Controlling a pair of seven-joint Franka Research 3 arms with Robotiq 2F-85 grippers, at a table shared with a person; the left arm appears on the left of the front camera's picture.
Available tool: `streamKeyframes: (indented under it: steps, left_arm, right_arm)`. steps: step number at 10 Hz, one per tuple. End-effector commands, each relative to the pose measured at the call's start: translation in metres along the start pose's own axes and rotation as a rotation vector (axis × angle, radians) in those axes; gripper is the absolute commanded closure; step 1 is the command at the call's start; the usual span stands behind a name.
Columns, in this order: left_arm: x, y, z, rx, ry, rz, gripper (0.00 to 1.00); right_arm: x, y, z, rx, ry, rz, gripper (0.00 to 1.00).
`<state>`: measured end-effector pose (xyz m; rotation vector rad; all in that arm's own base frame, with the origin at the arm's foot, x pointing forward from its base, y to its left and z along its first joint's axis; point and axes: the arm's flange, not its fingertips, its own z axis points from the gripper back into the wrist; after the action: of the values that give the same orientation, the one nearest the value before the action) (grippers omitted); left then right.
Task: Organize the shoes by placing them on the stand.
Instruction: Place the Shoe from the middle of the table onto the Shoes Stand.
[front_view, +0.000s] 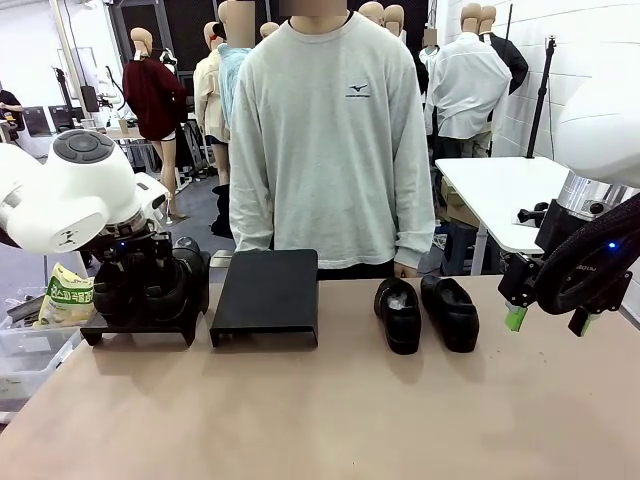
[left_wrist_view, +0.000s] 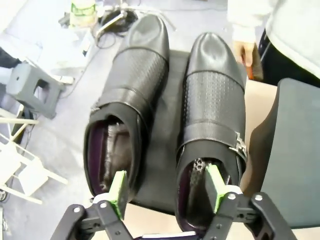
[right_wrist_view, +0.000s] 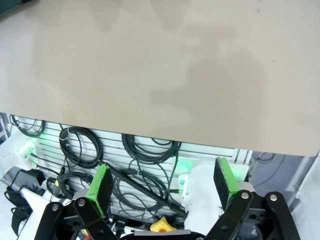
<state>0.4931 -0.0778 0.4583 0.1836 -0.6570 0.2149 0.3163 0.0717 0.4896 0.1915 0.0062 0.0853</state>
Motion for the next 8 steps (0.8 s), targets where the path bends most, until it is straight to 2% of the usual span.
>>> streamKeyframes:
  steps: [1, 3, 4, 8]
  left_arm:
    - [-0.003, 0.004, 0.012, 0.008, -0.062, 0.016, 0.0]
    - [-0.01, 0.006, 0.027, -0.013, -0.046, -0.007, 0.0]
    - [0.004, 0.003, 0.016, 0.001, -0.035, 0.003, 0.0]
    - [0.004, 0.003, 0.016, 0.001, -0.035, 0.003, 0.0]
  right_arm:
    - [0.001, -0.001, 0.001, 0.001, 0.005, 0.017, 0.0]
    - [0.001, -0.001, 0.001, 0.001, 0.005, 0.017, 0.0]
    - [0.001, -0.001, 0.001, 0.001, 0.005, 0.017, 0.0]
    - [0.001, -0.001, 0.001, 0.001, 0.005, 0.017, 0.0]
